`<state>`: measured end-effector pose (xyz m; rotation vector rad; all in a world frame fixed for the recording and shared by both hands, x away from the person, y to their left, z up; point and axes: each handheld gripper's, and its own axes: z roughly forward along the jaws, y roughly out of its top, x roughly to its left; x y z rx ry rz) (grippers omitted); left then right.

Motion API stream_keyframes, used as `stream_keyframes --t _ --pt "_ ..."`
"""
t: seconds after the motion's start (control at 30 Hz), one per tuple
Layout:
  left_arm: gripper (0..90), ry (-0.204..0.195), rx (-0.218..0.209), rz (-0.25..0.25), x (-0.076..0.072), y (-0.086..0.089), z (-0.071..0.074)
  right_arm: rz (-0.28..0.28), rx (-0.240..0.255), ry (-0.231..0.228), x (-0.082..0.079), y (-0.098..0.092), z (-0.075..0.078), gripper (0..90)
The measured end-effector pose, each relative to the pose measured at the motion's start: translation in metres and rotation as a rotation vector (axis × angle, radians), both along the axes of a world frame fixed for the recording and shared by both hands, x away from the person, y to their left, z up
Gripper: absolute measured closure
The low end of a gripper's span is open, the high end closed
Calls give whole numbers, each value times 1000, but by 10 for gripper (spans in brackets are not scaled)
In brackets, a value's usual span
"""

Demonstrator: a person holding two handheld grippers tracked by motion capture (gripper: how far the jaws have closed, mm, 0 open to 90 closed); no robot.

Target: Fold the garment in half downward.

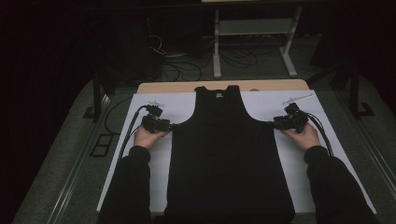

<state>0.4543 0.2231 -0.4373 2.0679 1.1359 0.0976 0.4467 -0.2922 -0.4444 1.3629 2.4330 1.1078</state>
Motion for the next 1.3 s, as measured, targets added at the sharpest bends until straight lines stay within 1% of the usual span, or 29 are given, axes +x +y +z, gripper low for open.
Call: stream_keyframes --t 0.07,0.17,0.27,0.33,0.37,0.4,0.43,0.47,0.5,0.57,0.7,0.77,0.83,0.93,1.0,1.17,1.3 --pt "371 2 2 4 0 0 0 -2 -2 2 0 0 -1 483" --pt "413 6 2 7 1 1 0 10 6 8 0 0 -1 541" --pt "448 19 -1 7 1 0 -2 10 -1 14 0 0 -3 566" --pt "466 21 -2 13 1 0 -3 15 -2 18 0 0 -3 588" --pt "475 23 4 11 2 0 -3 14 -3 15 0 0 -3 605" --pt "487 21 7 15 2 -1 -4 10 -5 15 0 1 -3 616" --pt "497 22 13 9 2 -1 -4 11 -6 16 0 1 -3 642" --pt "550 18 15 11 2 -1 -5 17 -14 16 0 2 -4 715" --pt "550 13 22 10 1 -2 -5 17 -14 16 0 2 -4 715" --pt "589 3 25 17 1 -4 -5 26 -29 16 0 3 -4 753" --pt "636 3 20 24 1 -4 -6 36 -19 26 1 2 -5 811" --pt "678 -11 40 14 1 -5 -6 41 -16 26 1 2 -4 822" --pt "737 -43 66 19 0 -7 -7 44 -11 27 1 2 -4 827" --pt "801 -48 67 24 0 -7 -8 39 1 39 1 1 -4 830" --pt "846 -59 61 32 -1 -7 -7 36 12 45 1 0 -5 832" --pt "869 -76 63 35 -3 -7 -8 30 14 45 1 0 -3 834" --pt "871 -66 52 31 -5 -6 -7 27 22 38 -1 0 -1 836"
